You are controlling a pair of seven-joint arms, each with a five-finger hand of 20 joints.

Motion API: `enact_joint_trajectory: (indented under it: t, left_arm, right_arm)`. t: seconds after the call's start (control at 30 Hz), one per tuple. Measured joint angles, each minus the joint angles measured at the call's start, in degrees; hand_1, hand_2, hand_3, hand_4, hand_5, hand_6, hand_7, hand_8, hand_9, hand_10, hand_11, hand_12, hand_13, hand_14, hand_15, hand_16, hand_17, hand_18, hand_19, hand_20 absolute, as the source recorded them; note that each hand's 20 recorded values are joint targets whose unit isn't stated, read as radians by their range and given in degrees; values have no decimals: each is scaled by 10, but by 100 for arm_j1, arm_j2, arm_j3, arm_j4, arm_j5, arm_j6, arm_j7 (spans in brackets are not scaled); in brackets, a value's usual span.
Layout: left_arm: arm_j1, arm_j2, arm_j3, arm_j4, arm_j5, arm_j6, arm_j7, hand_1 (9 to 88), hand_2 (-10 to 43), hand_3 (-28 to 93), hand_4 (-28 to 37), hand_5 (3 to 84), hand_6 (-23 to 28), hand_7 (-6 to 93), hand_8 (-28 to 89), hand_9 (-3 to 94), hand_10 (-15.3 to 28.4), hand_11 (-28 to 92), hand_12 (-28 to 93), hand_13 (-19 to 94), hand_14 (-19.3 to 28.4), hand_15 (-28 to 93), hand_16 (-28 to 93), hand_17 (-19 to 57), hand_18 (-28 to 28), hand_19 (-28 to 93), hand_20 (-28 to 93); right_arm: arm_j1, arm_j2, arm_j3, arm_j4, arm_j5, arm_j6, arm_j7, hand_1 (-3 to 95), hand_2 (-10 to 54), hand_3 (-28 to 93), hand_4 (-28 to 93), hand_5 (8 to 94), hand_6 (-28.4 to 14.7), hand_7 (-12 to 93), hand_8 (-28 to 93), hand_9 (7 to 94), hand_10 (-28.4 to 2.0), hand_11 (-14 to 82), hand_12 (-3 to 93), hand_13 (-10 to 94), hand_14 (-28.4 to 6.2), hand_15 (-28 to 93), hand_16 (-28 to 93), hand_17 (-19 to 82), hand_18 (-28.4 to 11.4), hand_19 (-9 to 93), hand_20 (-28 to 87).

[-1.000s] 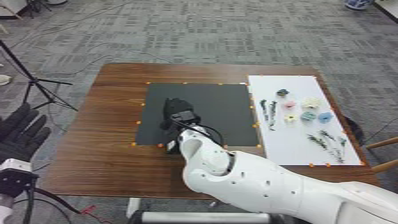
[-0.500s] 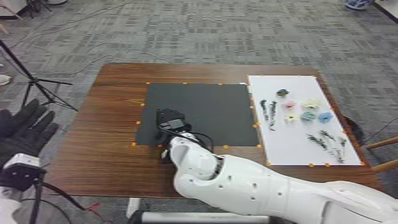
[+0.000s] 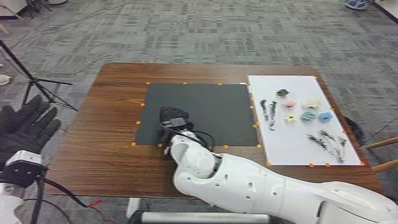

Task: Arrange flowers

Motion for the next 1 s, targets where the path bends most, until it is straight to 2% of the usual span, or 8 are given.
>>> enact_joint_trajectory:
  t: [0.37,0.53,0.6,0.7,0.77,0.8,0.97,1.0]
  left_arm:
    - [-2,-7,-31,4,11,-22,-33,260,108,709,-283,396,69,83,-68,323,117,114,139,219,124,170,9,-18,100,123,120]
    - [34,-28,-84,3,21,-33,-36,262,114,702,-283,390,69,80,-67,320,118,111,139,217,127,170,9,-20,102,125,119]
    - [50,-55,-113,3,70,-55,-66,263,115,701,-283,388,69,79,-66,318,118,109,139,215,127,168,9,-21,102,126,118]
    - [60,-98,-149,3,245,-90,-144,263,118,699,-282,387,68,78,-65,316,118,107,140,213,127,166,10,-21,102,125,117]
    - [60,-117,-157,3,327,-117,-188,264,118,698,-282,387,68,78,-65,316,118,105,139,213,129,166,10,-22,103,125,117]
    - [60,-123,-159,3,335,-120,-197,265,119,696,-282,387,68,78,-65,316,119,105,140,213,130,166,11,-23,104,126,117]
    - [96,-131,-170,0,288,-114,-193,265,120,694,-281,387,71,76,-64,316,120,105,142,213,132,166,12,-24,105,128,117]
    - [100,-131,-170,0,276,-113,-193,265,120,694,-281,387,71,76,-64,316,121,106,142,213,132,167,13,-24,105,128,117]
  right_arm:
    - [-3,73,-65,-112,-65,1,30,849,-95,-283,414,753,-15,397,167,735,-153,450,472,591,-191,734,348,286,-279,770,261]
    - [30,135,-142,-178,-71,125,111,834,-95,-283,405,638,-23,534,128,700,-165,508,439,586,-192,742,343,282,-280,773,260]
    - [77,198,-273,-210,-144,354,109,801,-95,-283,475,579,-45,588,101,673,-172,542,424,575,-195,751,344,275,-282,776,260]
    - [106,317,-405,-281,-440,662,96,751,-95,-283,564,560,-62,594,55,663,-179,574,379,569,-199,756,341,272,-284,776,266]
    - [69,410,-339,-386,-530,676,80,710,-95,-282,663,563,-70,604,-66,660,-181,578,372,569,-200,758,336,271,-284,775,269]
    - [29,457,-264,-454,-525,676,61,684,-95,-282,731,568,-74,616,-183,663,-181,576,369,571,-199,758,328,271,-284,774,270]
    - [-129,664,45,-810,-250,655,-93,646,-95,-282,707,542,-73,547,-218,662,-186,558,365,568,-203,747,326,264,-284,760,269]
    - [-129,687,46,-840,-213,640,-121,441,-95,377,128,549,-72,525,-208,665,-186,553,359,570,-200,737,349,268,-284,741,289]
